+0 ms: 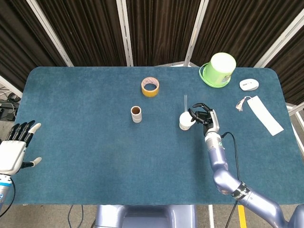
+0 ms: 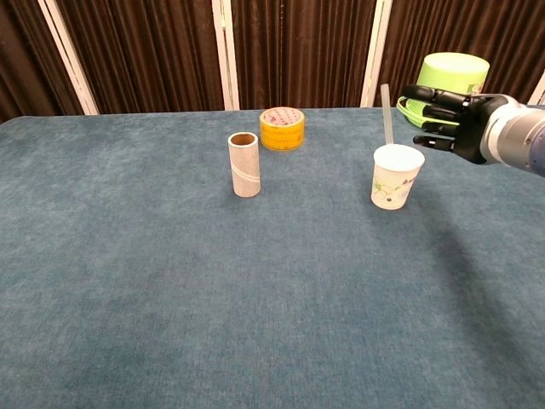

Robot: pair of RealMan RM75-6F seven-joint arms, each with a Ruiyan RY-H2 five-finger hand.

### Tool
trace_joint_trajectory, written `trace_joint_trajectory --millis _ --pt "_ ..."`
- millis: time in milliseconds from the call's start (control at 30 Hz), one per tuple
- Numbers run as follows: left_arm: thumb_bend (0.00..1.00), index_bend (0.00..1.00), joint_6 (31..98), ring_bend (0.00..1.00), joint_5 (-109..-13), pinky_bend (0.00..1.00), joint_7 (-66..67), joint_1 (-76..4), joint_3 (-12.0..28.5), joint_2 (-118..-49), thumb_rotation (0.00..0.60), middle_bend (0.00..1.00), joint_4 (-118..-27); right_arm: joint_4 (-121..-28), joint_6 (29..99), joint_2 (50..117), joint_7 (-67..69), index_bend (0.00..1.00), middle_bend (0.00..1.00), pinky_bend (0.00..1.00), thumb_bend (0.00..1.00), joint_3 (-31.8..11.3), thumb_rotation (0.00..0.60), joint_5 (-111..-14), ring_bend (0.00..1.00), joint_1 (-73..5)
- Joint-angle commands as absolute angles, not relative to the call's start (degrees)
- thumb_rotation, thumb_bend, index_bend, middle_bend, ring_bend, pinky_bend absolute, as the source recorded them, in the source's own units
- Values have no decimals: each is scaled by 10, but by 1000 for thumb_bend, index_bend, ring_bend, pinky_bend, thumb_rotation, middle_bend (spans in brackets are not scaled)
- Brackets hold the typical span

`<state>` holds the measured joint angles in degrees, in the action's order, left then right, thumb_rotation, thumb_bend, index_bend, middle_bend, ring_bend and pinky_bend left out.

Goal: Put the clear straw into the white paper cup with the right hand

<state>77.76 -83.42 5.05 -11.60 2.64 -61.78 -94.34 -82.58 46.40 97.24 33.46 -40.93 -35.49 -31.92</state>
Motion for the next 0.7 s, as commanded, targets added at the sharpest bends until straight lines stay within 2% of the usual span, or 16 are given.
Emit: trace_joint_trajectory --millis 33,133,200,233,300,533,567,633,700 --pt "122 0 777 0 -834 0 50 -116 26 -618 600 0 -944 -850 474 958 336 529 1000 612 237 -405 600 -377 859 -307" --pt "120 0 777 0 -834 0 50 -116 26 -617 600 0 -944 -888 493 933 322 514 999 566 236 -396 600 -411 842 -291" --pt "121 0 777 0 -834 0 50 -116 26 -617 600 0 -943 -919 509 908 304 475 966 498 237 -384 600 -434 774 -276" --pt "122 0 777 0 -835 0 49 -116 26 -617 600 0 -943 -936 515 894 295 446 919 440 237 -378 600 -443 711 -268" --pt "121 0 778 0 -835 0 50 -116 26 -617 600 0 -943 -969 520 862 278 412 793 343 237 -365 600 -459 592 -250" --pt "122 0 780 0 -836 0 55 -115 26 -619 600 0 -943 -1049 530 739 215 277 225 46 236 -303 600 -542 79 -182" --pt "122 0 781 0 -836 0 56 -115 26 -619 600 0 -943 -1051 535 725 199 258 149 14 231 -290 600 -560 30 -174" --pt "122 0 781 0 -836 0 57 -115 25 -620 600 0 -942 -1051 551 699 169 220 49 0 214 -260 600 -606 0 -156" --pt "122 0 782 0 -837 0 56 -114 25 -620 600 0 -942 -1045 561 678 143 165 7 0 186 -230 600 -645 0 -143"
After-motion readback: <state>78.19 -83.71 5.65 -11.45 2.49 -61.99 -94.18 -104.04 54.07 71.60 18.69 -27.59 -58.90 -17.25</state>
